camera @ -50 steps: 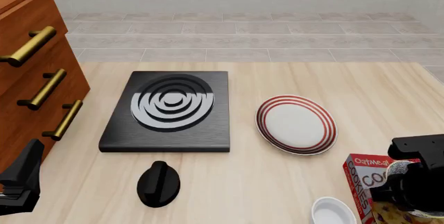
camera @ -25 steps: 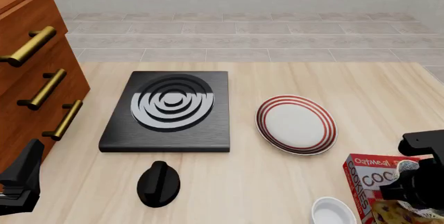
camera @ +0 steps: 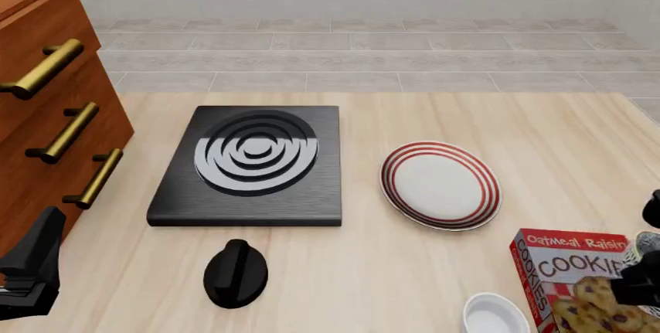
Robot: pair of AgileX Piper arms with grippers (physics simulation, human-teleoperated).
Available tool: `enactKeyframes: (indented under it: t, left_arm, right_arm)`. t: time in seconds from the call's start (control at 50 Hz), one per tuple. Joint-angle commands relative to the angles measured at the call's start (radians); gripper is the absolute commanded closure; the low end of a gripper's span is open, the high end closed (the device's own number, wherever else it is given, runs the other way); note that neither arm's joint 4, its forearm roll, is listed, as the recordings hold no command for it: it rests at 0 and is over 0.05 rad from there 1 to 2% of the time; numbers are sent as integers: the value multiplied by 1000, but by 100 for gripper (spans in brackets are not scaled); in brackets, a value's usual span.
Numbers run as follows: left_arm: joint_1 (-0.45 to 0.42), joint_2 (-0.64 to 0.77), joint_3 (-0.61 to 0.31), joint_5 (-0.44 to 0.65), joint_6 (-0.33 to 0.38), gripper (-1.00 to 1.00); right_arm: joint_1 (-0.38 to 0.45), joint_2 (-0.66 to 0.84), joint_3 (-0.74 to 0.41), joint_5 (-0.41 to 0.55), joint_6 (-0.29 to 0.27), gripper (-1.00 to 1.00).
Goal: Pick the akita bowl on the cookies box and place it on the plate.
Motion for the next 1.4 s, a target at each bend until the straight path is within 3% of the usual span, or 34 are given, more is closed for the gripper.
enactKeyframes:
  t: [0.02, 0.52, 0.8, 1.4]
  left_arm:
    - [-4, 1, 1, -2, 1, -100]
    - [-4, 1, 1, -2, 0, -100]
    - [-4, 1, 1, -2, 0, -100]
    - [-4, 1, 1, -2, 0, -100]
  right_arm:
    - [-5, -40, -68, 70, -40, 100]
    - [165, 187, -210, -27, -39, 100]
    - [276, 341, -294, -103, 15, 100]
    - [381, 561, -442, -191, 63, 100]
